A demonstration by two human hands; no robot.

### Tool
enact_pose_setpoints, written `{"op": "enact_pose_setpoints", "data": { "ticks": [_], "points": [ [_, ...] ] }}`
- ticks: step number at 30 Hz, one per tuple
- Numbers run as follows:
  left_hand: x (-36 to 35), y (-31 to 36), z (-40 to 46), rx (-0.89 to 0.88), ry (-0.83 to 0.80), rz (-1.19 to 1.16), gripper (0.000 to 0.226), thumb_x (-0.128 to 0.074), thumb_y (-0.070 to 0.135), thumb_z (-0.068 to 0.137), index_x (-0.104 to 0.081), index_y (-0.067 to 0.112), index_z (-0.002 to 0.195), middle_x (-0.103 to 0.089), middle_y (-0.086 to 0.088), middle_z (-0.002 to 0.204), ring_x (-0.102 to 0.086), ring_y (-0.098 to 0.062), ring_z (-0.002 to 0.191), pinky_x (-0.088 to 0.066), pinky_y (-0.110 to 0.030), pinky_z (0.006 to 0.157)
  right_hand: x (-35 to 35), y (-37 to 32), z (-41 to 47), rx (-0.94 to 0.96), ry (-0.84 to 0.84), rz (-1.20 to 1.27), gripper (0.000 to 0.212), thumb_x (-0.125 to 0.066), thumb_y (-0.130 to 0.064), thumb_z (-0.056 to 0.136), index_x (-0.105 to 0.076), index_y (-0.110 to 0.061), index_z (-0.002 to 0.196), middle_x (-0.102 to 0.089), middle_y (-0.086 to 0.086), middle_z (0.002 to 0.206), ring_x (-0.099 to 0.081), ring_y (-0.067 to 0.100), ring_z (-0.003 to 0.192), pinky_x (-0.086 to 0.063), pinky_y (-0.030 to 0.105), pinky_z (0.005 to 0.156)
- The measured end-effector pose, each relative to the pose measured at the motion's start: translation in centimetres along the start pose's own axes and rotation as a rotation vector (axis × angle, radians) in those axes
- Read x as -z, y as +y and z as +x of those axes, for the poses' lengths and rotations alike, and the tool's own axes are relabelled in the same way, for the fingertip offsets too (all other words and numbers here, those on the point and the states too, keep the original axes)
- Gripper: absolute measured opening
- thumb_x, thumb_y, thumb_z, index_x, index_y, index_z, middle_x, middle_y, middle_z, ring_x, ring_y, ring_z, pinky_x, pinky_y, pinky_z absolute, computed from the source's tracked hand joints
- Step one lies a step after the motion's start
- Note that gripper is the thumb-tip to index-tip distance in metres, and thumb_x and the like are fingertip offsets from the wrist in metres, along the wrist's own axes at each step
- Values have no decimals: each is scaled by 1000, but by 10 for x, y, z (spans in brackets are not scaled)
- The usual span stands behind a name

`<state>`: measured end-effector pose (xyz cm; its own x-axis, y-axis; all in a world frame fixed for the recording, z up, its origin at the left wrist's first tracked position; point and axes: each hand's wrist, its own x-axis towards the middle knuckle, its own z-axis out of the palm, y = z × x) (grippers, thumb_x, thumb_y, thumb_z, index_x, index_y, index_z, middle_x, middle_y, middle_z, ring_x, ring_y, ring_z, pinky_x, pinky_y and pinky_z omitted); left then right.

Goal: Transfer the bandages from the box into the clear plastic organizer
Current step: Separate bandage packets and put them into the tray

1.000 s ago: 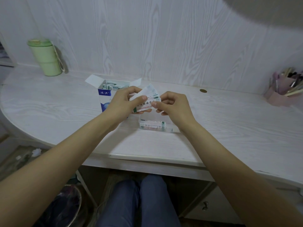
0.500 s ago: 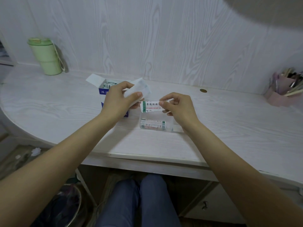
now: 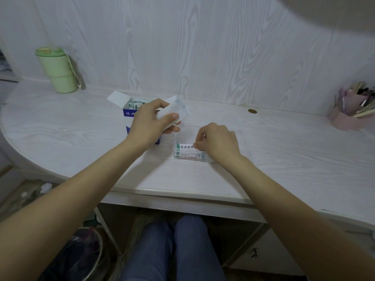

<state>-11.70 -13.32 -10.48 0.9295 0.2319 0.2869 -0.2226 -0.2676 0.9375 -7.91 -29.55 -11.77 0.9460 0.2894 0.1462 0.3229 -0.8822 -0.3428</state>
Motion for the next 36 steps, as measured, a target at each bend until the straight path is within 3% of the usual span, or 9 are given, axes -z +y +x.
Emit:
{"op": "enact_pose_setpoints", "data": {
  "ticks": [8, 10, 13, 15, 20, 25, 28, 33, 36],
  "points": [
    [-1, 2, -1, 32, -68, -26, 6, -63, 12, 89, -60, 11, 93, -72, -9, 84, -71, -19, 64, -55, -22, 57, -1, -1, 8, 44, -16, -215, 17, -69, -35, 83, -73, -22, 92, -67, 0, 96, -50, 23, 103, -32, 33, 81],
    [-2, 3, -2, 49, -77, -62, 6, -64, 10, 88, -60, 11, 92, -72, -8, 83, -69, -17, 59, -53, -20, 54, 4, 1, 10, 33, -6, -28, 15, -70, -30, 83, -74, -19, 91, -70, 0, 91, -57, 20, 96, -39, 32, 79],
    [-3, 4, -3, 48, -69, -59, 7, -65, 12, 87, -61, 13, 92, -72, -3, 79, -65, -13, 49, -53, -20, 51, 29, 1, 5, -15, 8, 677, 14, -71, -15, 82, -74, -14, 96, -66, -3, 74, -59, 3, 69, -44, 17, 65],
    [-4, 6, -3, 46, -84, -53, 10, -67, 14, 86, -62, 13, 95, -72, 2, 74, -62, -11, 46, -53, -22, 52, 42, 1, 3, -23, -72, 858, 22, -73, -17, 81, -70, -18, 102, -67, -6, 75, -60, -1, 65, -45, 10, 59],
    [-9, 14, -5, 71, -200, -97, 13, -61, 24, 90, -64, 15, 99, -74, -5, 84, -68, -16, 56, -55, -22, 54, 41, -6, 2, 7, -35, 924, 10, -73, -7, 80, -69, -13, 87, -67, 2, 69, -62, 4, 59, -50, 15, 61],
    [-6, 13, -6, 114, -168, -177, 16, -53, 18, 95, -66, 10, 95, -71, -15, 89, -72, -28, 73, -58, -27, 61, 36, -4, 1, -9, -51, 985, 17, -73, -2, 79, -68, -8, 94, -64, 2, 64, -60, 6, 55, -51, 15, 62],
    [-5, 8, -3, 94, -63, -53, 4, -65, 18, 88, -68, 20, 90, -70, -7, 92, -70, -21, 78, -56, -39, 71, 34, -5, 0, -9, -70, 1001, 13, -72, -3, 80, -68, -10, 91, -65, 3, 67, -60, 7, 57, -52, 16, 63],
    [-9, 14, -2, 96, -35, -51, 13, -74, 18, 80, -65, 27, 84, -66, 5, 86, -63, -15, 78, -53, -34, 70, 34, -9, 0, -19, -40, 1013, 9, -71, -2, 81, -68, -4, 89, -65, 7, 72, -58, 7, 59, -49, 15, 60],
    [-9, 14, -3, 117, -29, -68, 16, -75, 19, 78, -66, 29, 87, -68, 4, 90, -66, -19, 84, -54, -46, 81, 34, -10, 1, -58, -7, 1039, 11, -72, -2, 80, -67, -3, 90, -64, 9, 70, -58, 7, 56, -49, 16, 58]
  ]
}}
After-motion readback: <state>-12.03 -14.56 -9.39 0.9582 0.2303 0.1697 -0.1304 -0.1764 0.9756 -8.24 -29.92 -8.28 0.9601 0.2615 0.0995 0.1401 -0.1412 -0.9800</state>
